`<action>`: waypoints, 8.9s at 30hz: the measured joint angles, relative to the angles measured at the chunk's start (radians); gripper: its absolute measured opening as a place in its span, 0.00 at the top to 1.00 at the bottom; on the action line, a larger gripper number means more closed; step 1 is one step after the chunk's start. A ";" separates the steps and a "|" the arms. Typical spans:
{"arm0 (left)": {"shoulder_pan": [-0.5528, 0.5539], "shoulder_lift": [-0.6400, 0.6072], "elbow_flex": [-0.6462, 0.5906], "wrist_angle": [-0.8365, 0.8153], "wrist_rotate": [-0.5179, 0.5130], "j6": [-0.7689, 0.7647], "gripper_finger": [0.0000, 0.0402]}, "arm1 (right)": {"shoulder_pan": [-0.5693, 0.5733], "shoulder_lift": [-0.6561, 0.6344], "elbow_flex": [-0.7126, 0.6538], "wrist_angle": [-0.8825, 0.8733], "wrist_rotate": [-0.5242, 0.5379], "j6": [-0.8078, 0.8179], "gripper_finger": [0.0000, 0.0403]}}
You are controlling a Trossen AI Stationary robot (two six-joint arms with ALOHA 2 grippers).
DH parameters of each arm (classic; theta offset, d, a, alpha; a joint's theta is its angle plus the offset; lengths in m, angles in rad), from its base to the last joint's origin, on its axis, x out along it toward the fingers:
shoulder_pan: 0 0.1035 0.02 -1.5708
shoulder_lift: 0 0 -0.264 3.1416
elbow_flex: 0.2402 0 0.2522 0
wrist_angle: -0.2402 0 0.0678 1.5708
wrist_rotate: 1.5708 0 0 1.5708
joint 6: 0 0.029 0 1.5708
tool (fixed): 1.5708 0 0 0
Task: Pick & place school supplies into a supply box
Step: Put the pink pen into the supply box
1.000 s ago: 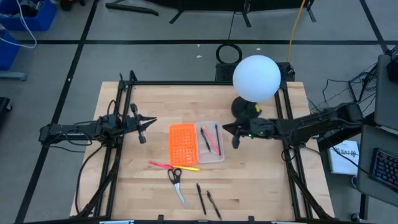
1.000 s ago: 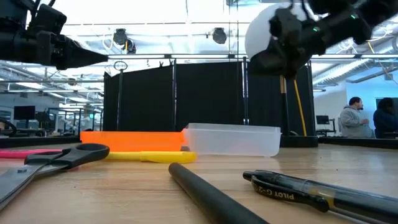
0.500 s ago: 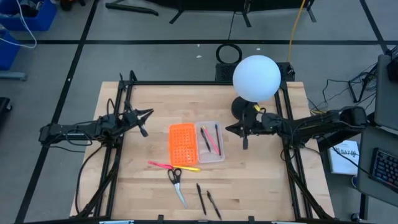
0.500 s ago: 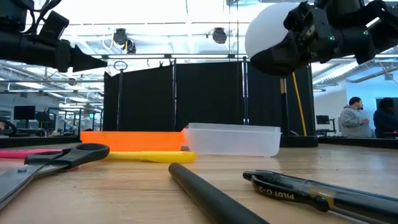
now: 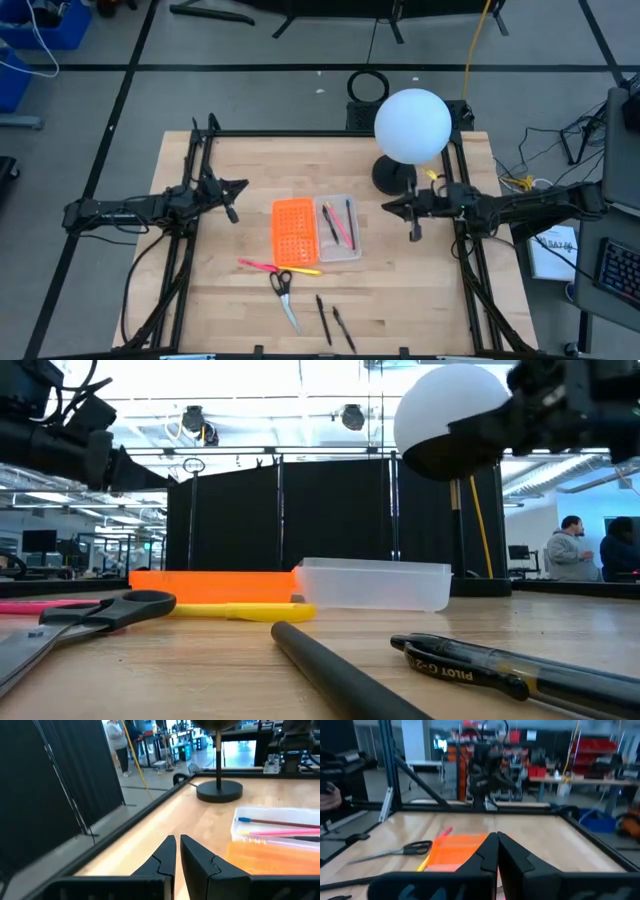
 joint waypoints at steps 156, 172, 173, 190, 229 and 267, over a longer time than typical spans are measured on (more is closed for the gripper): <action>-0.620 1.773 1.426 -1.369 0.198 0.318 0.68 | -0.015 -0.081 -0.167 0.149 0.003 0.043 1.00; -0.771 1.758 1.483 -1.284 0.087 0.551 0.59 | -0.015 -0.081 -0.167 0.124 0.003 0.110 1.00; -0.773 1.758 1.483 -1.287 0.109 0.578 0.57 | -0.015 -0.081 -0.167 0.125 0.003 0.113 1.00; -0.755 1.760 1.310 -1.260 0.253 0.882 0.34 | -0.015 -0.081 -0.167 0.140 0.003 0.071 1.00; -0.766 1.757 1.146 -0.992 0.394 0.909 0.59 | -0.015 -0.082 -0.167 0.125 0.003 0.089 1.00; -0.804 1.658 1.141 -0.932 0.312 0.615 0.99 | -0.015 -0.081 -0.167 0.124 0.003 0.089 1.00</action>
